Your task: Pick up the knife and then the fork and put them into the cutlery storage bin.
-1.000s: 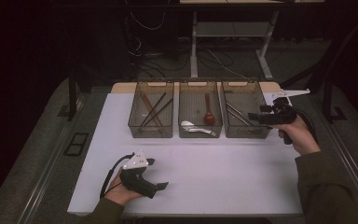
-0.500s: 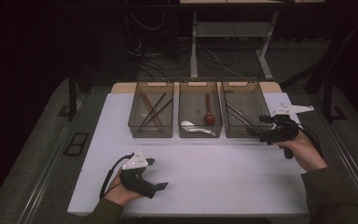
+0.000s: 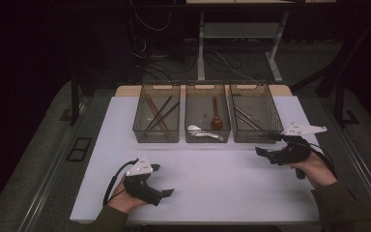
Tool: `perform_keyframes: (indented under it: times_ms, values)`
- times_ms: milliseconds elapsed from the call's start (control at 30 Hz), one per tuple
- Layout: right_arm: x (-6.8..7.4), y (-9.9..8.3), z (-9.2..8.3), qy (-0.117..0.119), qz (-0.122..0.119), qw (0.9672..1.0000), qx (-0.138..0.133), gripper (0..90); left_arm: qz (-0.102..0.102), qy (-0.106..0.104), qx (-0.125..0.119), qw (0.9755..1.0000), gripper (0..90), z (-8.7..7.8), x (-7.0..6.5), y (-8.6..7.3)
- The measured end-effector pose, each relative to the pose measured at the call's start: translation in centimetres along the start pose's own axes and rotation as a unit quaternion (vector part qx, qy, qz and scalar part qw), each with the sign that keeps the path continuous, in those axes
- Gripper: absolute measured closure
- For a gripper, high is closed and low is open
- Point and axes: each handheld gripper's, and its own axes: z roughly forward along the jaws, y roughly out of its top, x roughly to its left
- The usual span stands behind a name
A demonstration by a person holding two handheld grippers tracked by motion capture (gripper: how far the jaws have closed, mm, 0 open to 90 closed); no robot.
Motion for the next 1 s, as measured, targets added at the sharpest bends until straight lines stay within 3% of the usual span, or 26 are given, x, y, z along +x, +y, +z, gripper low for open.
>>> perform_keyframes:
  times_ms: [533, 1000]
  values:
    - [2.2, -3.6, -0.4, 0.021, -0.005, 0.9997, 0.003, 14.8, 0.000, 0.000, 0.000, 1.0000, 0.0, 0.0, 0.0, 0.0]
    - [3.8, -4.9, -0.5, 0.027, -0.012, 0.9996, -0.002, 14.8, 0.001, 0.001, 0.000, 1.0000, 0.0, 0.0, -0.1, 0.0]
